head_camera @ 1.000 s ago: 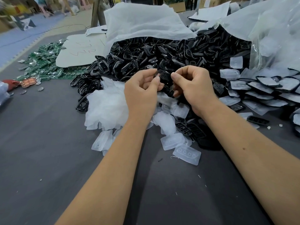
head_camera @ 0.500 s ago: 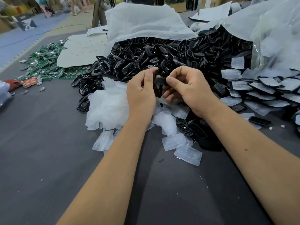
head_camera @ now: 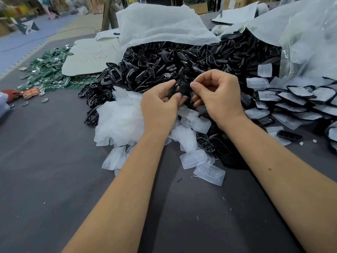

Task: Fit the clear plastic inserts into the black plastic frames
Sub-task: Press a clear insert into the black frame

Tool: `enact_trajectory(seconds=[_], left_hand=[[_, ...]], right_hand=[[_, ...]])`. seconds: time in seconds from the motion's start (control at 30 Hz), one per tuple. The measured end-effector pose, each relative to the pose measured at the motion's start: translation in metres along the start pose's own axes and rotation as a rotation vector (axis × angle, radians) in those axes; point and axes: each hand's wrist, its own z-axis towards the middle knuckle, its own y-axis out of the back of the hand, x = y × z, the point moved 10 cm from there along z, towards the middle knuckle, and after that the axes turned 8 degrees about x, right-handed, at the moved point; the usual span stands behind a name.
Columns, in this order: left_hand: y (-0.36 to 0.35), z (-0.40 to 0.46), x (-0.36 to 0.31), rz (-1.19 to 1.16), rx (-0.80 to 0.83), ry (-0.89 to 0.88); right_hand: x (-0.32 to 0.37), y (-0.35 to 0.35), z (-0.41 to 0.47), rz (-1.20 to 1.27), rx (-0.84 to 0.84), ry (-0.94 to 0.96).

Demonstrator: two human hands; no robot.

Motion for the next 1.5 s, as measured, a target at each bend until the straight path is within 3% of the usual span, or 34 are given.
enact_trajectory(seconds=[0.2, 0.5, 0.77, 1.5], left_hand=[[-0.010, 0.002, -0.002, 0.032, 0.108, -0.011], [-0.032, -0.005, -0.014, -0.098, 0.329, -0.029], [-0.023, -0.003, -0.009, -0.087, 0.242, -0.030], [-0.013, 0.001, -0.004, 0.040, 0.161, 0.005]], right_hand=[[0.009, 0.003, 0.000, -0.137, -0.017, 0.058], [0.011, 0.000, -0.003, -0.091, 0.004, 0.052], [0.020, -0.002, -0.004, -0.220, -0.002, 0.109], [0.013, -0.006, -0.003, -0.216, 0.006, 0.078]])
